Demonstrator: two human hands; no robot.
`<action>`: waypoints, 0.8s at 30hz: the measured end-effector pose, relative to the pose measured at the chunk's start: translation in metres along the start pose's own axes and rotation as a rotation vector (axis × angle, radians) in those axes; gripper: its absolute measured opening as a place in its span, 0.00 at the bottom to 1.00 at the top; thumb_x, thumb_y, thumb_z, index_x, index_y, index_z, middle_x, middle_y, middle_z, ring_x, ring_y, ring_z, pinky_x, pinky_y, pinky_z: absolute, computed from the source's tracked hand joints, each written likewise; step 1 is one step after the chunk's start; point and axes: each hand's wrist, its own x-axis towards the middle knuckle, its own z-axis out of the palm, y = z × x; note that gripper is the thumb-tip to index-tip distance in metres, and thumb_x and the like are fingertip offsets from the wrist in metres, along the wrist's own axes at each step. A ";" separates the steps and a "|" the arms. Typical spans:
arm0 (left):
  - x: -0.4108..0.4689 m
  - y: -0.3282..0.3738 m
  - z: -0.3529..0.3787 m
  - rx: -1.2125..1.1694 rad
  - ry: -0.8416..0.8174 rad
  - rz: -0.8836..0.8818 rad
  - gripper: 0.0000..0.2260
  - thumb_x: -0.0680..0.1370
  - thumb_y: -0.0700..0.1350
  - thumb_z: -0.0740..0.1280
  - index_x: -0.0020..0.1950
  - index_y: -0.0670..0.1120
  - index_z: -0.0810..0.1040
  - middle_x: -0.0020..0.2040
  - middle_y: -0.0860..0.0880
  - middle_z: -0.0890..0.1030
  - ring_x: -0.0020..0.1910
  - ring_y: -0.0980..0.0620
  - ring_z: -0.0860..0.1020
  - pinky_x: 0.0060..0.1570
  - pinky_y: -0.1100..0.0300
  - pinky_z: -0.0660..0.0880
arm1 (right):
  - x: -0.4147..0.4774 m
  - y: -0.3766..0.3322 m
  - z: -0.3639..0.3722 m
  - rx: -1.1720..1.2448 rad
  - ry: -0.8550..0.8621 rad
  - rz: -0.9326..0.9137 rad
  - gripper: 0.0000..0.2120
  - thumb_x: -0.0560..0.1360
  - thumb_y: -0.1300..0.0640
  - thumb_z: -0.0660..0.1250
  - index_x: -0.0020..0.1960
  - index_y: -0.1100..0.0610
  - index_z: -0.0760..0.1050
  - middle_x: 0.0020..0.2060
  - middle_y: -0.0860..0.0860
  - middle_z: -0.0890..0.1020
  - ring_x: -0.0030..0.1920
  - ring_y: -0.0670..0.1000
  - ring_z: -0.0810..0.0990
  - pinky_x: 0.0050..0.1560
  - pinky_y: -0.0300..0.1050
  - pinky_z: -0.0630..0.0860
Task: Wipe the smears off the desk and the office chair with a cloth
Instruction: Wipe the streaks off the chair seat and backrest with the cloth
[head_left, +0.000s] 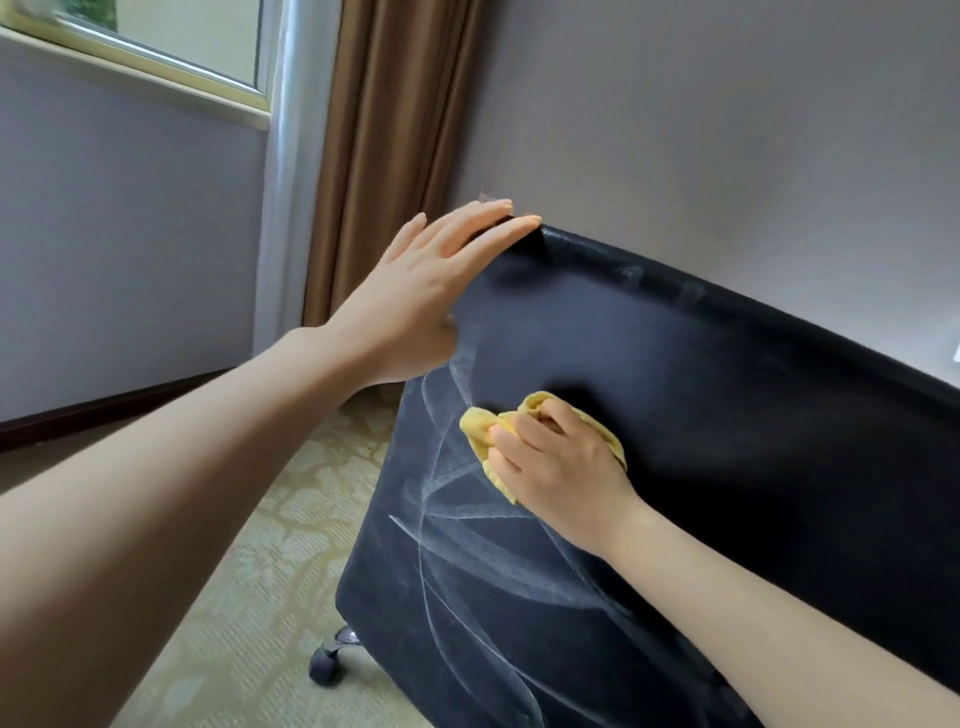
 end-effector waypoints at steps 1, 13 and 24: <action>0.000 0.000 0.003 -0.011 0.001 -0.034 0.47 0.64 0.26 0.61 0.78 0.55 0.51 0.78 0.52 0.53 0.76 0.53 0.49 0.73 0.51 0.46 | -0.011 -0.002 -0.002 0.021 0.000 -0.013 0.08 0.68 0.62 0.70 0.33 0.52 0.77 0.33 0.46 0.77 0.37 0.48 0.77 0.53 0.45 0.69; 0.000 0.003 0.008 -0.167 0.030 -0.107 0.47 0.59 0.26 0.62 0.76 0.46 0.56 0.73 0.49 0.59 0.72 0.49 0.58 0.69 0.41 0.60 | -0.084 0.029 -0.065 0.085 -0.012 0.038 0.12 0.74 0.66 0.67 0.37 0.53 0.82 0.40 0.47 0.83 0.36 0.49 0.81 0.42 0.45 0.77; -0.024 0.016 0.003 -0.086 0.022 0.013 0.49 0.62 0.25 0.61 0.78 0.52 0.49 0.78 0.51 0.50 0.77 0.51 0.47 0.74 0.48 0.52 | 0.006 0.081 -0.078 -0.081 0.351 0.260 0.08 0.75 0.64 0.69 0.42 0.54 0.85 0.42 0.48 0.85 0.44 0.51 0.76 0.48 0.48 0.67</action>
